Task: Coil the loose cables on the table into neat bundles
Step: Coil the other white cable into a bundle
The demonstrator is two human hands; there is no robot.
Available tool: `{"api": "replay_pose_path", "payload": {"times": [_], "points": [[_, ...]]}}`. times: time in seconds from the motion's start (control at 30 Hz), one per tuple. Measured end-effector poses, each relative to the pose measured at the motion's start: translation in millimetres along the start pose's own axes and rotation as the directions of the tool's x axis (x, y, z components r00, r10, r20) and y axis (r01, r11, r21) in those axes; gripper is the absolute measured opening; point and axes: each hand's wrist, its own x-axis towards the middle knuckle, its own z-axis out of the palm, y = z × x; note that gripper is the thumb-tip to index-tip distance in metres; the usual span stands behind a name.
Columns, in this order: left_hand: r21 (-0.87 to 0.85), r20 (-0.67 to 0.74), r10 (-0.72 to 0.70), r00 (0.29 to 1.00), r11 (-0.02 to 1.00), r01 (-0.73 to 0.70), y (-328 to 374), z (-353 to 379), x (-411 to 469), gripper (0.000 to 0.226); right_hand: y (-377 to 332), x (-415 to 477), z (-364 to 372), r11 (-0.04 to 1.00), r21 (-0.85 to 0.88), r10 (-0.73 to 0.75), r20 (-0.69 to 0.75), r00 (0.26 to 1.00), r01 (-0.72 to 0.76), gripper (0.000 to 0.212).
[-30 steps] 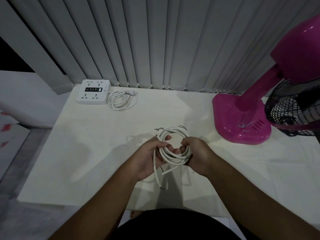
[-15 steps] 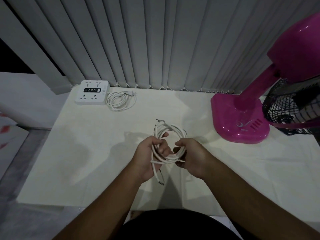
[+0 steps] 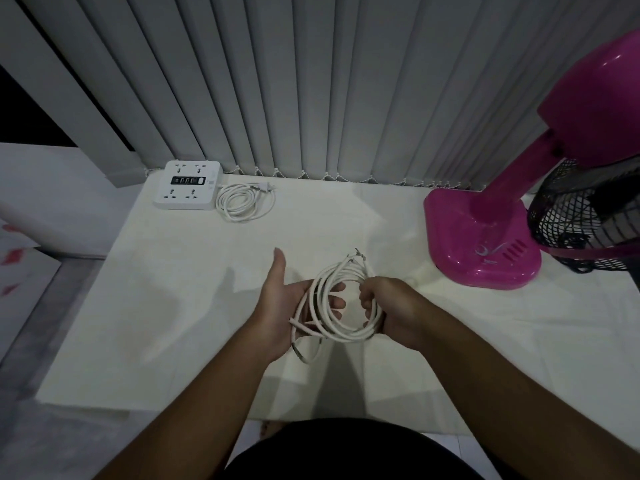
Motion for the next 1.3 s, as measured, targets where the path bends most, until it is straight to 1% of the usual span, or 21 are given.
{"api": "replay_pose_path", "payload": {"times": [0.03, 0.2, 0.3, 0.37, 0.4, 0.47, 0.53, 0.57, 0.63, 0.67, 0.7, 0.73, 0.77, 0.8, 0.87, 0.93, 1.03, 1.1, 1.17, 1.23, 1.3], "points": [[-0.016, -0.019, 0.021, 1.000, 1.000, -0.021, -3.1, -1.6, -0.7, 0.115, 0.9, -0.1, -2.3, 0.999, 0.042, 0.017, 0.001, 1.000, -0.017, 0.012], [-0.210, -0.119, 0.102, 0.988, 0.970, -0.125, -13.2, -4.9, 1.0, 0.114, 5.0, 1.7, -6.5, 0.969, 0.232, 0.081, 0.033, 0.996, -0.087, 0.016], [-0.420, -0.112, 0.100, 0.989, 0.897, -0.139, -13.9, -9.1, 2.3, 0.110, 6.3, 2.5, -5.7, 0.934, 0.339, 0.101, 0.055, 0.993, -0.114, 0.017], [-0.506, -0.115, 0.098, 0.988, 0.850, -0.143, -14.3, -10.3, 1.3, 0.103, 7.3, 3.6, -5.2, 0.895, 0.429, 0.110, 0.049, 0.993, -0.120, 0.018], [-0.494, -0.134, 0.105, 0.985, 0.855, -0.159, -14.6, -9.0, 1.7, 0.097, 8.1, 4.3, -3.9, 0.873, 0.473, 0.115, 0.039, 0.993, -0.120, 0.018], [-0.360, -0.185, 0.135, 0.973, 0.912, -0.194, -15.2, -0.5, 4.3, 0.073, 10.8, 5.1, 1.8, 0.841, 0.529, 0.124, 0.011, 0.992, -0.110, 0.017], [-0.127, -0.261, 0.162, 0.952, 0.972, -0.200, -15.6, 12.3, 7.0, 0.039, 14.3, 4.0, 10.6, 0.843, 0.527, 0.137, -0.014, 0.990, -0.109, 0.014], [-0.007, -0.305, 0.163, 0.938, 0.985, -0.173, -16.1, 17.8, 8.6, 0.025, 15.7, 3.1, 14.9, 0.848, 0.518, 0.141, -0.020, 0.990, -0.110, 0.012], [0.197, -0.400, 0.177, 0.899, 0.975, -0.104, -19.0, 26.4, 11.1, 0.009, 17.4, 2.0, 20.5, 0.868, 0.484, 0.138, -0.024, 0.990, -0.110, 0.009], [0.248, -0.437, 0.191, 0.879, 0.965, -0.087, -20.9, 28.4, 11.3, 0.009, 17.9, 2.2, 22.0, 0.887, 0.448, 0.139, -0.031, 0.990, -0.111, 0.009], [0.248, -0.460, 0.194, 0.866, 0.965, -0.085, -23.1, 29.0, 11.3, 0.015, 18.4, 2.9, 23.1, 0.911, 0.398, 0.142, -0.050, 0.989, -0.110, 0.009], [0.198, -0.462, 0.174, 0.870, 0.976, -0.090, -24.7, 28.8, 11.7, 0.022, 18.8, 3.9, 23.8, 0.935, 0.338, 0.140, -0.076, 0.987, -0.106, 0.008], [0.113, -0.443, 0.135, 0.886, 0.989, -0.094, -26.0, 28.2, 12.4, 0.028, 19.5, 4.5, 24.0, 0.955, 0.278, 0.133, -0.100, 0.986, -0.101, 0.007], [0.020, -0.412, 0.094, 0.906, 0.995, -0.094, -27.3, 27.0, 13.1, 0.029, 20.7, 4.6, 24.0, 0.970, 0.222, 0.125, -0.119, 0.985, -0.097, 0.007], [-0.127, -0.348, 0.053, 0.936, 0.987, -0.103, -28.1, 24.3, 15.4, 0.021, 22.7, 4.5, 24.5, 0.987, 0.136, 0.109, -0.135, 0.985, -0.090, 0.008], [-0.221, -0.316, 0.068, 0.946, 0.965, -0.144, -28.9, 23.3, 17.0, 0.015, 24.2, 3.4, 24.5, 0.990, 0.108, 0.108, -0.133, 0.985, -0.094, 0.009], [-0.294, -0.335, 0.118, 0.935, 0.930, -0.223, -28.7, 24.8, 18.1, 0.014, 25.2, 0.6, 24.4, 0.987, 0.109, 0.130, -0.080, 0.988, -0.121, 0.016], [-0.311, -0.354, 0.152, 0.923, 0.911, -0.270, -26.8, 25.4, 18.2, 0.016, 28.2, -0.1, 26.4, 0.987, 0.124, 0.110, -0.070, 0.991, -0.101, 0.025], [-0.321, -0.365, 0.168, 0.916, 0.901, -0.293, -23.2, 26.2, 19.3, 0.019, 31.6, 2.3, 30.0, 0.983, 0.186, 0.021, -0.128, 0.992, 0.004, 0.037], [-0.290, -0.390, 0.172, 0.905, 0.909, -0.298, -20.9, 27.9, 20.4, 0.023, 32.9, 4.6, 31.6, 0.950, 0.285, -0.072, -0.190, 0.979, 0.125, 0.055], [-0.239, -0.412, 0.174, 0.894, 0.927, -0.290, -20.2, 28.2, 21.3, 0.027, 32.0, 7.7, 30.5, 0.916, 0.363, -0.102, -0.202, 0.974, 0.171, 0.067]]}}
